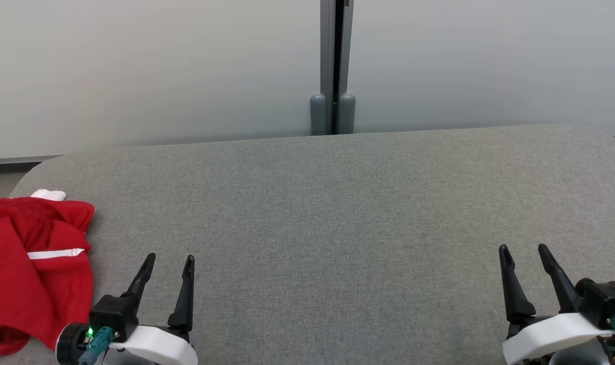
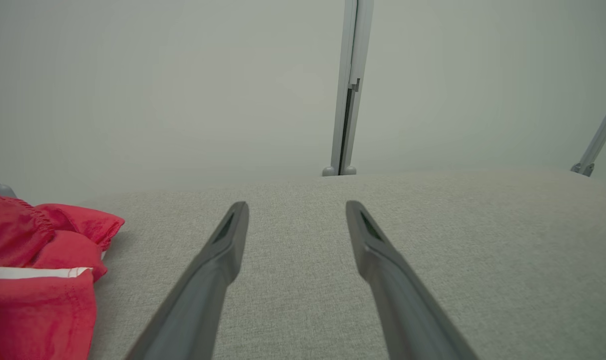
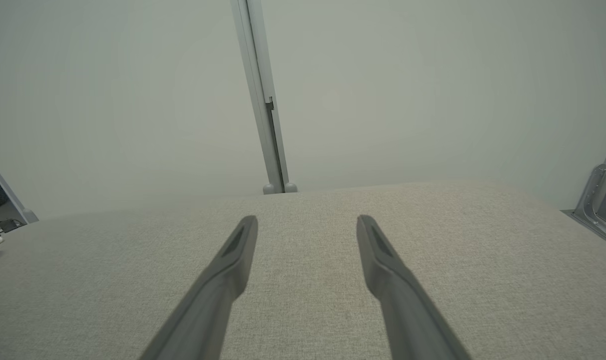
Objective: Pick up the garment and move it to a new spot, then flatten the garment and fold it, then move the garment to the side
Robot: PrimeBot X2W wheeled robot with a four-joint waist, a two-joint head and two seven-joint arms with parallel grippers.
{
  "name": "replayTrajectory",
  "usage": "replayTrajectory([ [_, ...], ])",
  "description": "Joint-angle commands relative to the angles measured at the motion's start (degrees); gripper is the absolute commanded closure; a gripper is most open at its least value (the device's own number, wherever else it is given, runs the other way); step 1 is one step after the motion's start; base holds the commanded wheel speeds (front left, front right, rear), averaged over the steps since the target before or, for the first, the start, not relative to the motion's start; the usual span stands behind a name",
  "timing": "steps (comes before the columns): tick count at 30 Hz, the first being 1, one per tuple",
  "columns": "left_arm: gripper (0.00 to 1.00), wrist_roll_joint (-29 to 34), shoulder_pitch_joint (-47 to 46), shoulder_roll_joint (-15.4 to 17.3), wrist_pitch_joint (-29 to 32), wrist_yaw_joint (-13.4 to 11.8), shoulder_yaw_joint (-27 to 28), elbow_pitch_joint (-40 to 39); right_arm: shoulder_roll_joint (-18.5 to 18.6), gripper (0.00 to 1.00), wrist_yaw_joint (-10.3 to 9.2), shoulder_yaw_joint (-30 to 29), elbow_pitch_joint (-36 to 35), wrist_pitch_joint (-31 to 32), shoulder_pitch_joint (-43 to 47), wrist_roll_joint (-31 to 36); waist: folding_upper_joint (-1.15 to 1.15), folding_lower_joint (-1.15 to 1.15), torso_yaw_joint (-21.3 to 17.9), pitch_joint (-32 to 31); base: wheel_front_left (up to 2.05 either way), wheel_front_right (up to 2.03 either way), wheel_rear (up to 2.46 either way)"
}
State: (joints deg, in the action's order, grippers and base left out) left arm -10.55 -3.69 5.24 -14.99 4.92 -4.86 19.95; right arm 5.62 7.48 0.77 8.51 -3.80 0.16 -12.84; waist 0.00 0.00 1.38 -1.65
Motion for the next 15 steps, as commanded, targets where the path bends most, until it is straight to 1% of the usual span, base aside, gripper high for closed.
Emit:
replayTrajectory([
  [1,0.00,0.1,-0.6,0.3,-0.3,-0.1,0.1,0.2,0.1,0.00,0.02,-0.1,-0.1,-0.4,0.5,0.4,0.00,0.00,0.0,0.0,0.00,0.00,0.00],
  [11,0.00,-0.6,-0.9,0.2,-0.3,-0.3,-0.1,0.8,0.0,0.00,0.02,-0.6,-0.2,-0.2,0.8,-0.2,0.00,0.00,0.6,0.0,0.00,0.00,0.00],
  [15,0.00,-1.0,-1.7,0.1,-0.3,-0.2,-0.3,1.2,0.1,0.00,0.02,-0.9,-0.5,0.0,0.8,0.2,0.00,0.00,1.9,0.2,0.00,0.00,0.00],
])
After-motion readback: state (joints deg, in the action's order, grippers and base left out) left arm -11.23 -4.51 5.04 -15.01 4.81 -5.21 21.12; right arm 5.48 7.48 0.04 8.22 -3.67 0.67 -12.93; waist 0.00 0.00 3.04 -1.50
